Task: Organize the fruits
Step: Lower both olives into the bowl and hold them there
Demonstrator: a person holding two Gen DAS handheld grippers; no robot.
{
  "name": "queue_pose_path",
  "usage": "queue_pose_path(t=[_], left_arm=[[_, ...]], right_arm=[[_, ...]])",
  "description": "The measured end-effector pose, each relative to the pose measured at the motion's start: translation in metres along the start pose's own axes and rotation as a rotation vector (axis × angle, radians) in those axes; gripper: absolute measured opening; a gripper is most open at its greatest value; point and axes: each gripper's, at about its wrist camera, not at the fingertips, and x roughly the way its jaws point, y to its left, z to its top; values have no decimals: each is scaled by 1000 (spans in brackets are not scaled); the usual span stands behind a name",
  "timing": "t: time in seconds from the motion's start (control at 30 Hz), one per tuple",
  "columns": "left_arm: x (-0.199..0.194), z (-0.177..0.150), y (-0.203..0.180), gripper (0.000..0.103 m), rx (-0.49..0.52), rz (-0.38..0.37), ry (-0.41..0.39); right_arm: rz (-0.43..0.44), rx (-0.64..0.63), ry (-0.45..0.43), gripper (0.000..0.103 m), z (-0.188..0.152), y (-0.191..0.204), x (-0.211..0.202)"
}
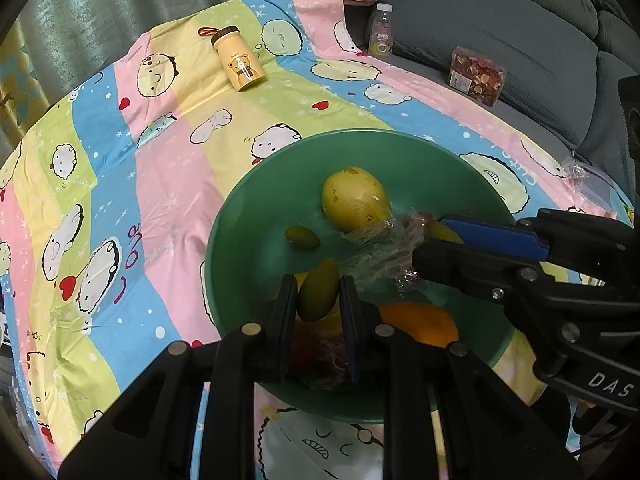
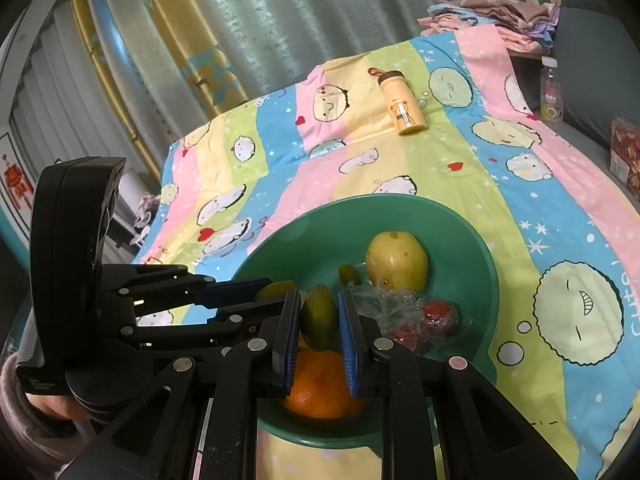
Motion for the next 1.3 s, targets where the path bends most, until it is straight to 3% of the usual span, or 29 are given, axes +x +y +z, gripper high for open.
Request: queue_pose_path(t=[1.3], left_arm=[[3, -2, 5, 21, 22, 18, 18]], right_arm=[[-18, -8, 5, 20, 1, 12, 7]])
